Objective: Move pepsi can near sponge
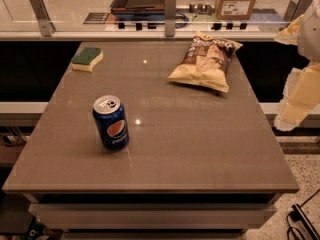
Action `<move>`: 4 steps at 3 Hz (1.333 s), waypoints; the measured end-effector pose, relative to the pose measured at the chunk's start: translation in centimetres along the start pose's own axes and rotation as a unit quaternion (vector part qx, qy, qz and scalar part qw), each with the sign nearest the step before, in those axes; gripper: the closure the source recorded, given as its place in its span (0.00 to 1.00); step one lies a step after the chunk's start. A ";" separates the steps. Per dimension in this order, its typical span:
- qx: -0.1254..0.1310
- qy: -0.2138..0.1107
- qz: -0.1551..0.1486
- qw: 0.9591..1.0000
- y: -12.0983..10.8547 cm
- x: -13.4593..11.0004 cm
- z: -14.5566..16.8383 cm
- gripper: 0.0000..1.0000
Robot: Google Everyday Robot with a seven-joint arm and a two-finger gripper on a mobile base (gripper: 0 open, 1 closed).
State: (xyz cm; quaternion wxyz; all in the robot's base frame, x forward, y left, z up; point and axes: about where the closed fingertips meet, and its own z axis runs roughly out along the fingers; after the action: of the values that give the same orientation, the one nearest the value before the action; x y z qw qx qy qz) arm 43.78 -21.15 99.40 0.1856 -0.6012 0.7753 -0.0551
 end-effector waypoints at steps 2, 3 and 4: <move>0.000 -0.006 0.002 1.000 0.1 -0.1 -0.1 0.00; -0.011 -0.037 0.003 0.999 0.4 -0.3 0.3 0.00; -0.037 -0.099 0.002 0.994 0.8 -1.2 1.6 0.00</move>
Offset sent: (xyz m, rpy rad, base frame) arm -0.0023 0.0003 -0.0021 0.0317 0.0091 -0.0007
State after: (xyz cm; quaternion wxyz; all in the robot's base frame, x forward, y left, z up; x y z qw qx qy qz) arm 43.90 -19.56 97.97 0.2390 -0.6087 0.7558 0.0334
